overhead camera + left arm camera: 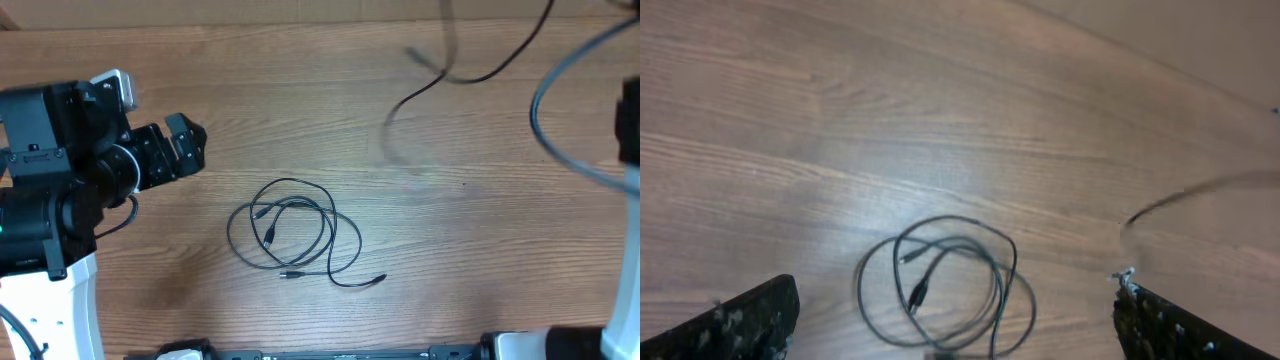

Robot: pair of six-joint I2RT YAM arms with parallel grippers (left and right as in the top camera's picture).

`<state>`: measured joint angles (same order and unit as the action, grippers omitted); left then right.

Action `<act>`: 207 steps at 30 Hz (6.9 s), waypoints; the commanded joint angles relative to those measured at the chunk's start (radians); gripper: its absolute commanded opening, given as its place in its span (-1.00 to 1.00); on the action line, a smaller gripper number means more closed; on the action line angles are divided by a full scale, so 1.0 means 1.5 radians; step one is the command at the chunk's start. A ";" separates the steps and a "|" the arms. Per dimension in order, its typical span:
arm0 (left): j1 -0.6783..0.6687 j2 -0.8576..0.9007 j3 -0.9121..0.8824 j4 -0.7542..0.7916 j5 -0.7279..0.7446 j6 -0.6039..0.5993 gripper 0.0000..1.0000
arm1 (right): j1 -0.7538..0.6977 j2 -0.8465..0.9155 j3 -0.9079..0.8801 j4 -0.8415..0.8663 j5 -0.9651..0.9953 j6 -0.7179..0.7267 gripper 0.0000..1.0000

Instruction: Untangle cables

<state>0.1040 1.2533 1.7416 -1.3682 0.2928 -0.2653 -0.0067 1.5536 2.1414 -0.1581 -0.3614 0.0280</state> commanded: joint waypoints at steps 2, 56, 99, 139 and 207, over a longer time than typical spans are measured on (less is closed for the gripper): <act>-0.005 0.001 0.005 -0.016 0.012 0.028 1.00 | -0.033 -0.002 0.008 0.049 0.038 -0.023 -0.92; -0.005 0.001 0.004 -0.065 -0.057 0.040 0.68 | -0.436 0.630 0.039 0.230 0.234 0.279 -0.92; -0.005 0.002 0.004 -0.075 -0.061 0.073 0.47 | -0.196 0.335 0.104 0.211 -0.238 0.344 -0.92; -0.022 0.132 0.041 0.027 0.004 0.033 0.21 | -0.350 0.592 0.104 0.099 -0.020 0.108 -0.92; -0.023 0.054 0.046 0.030 -0.176 0.075 0.53 | 0.424 0.351 -0.342 -0.520 0.130 -0.334 0.29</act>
<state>0.0734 1.3457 1.7885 -1.3209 0.0479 -0.1791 0.6346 2.0949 1.6745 -0.9623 -0.1532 -0.4427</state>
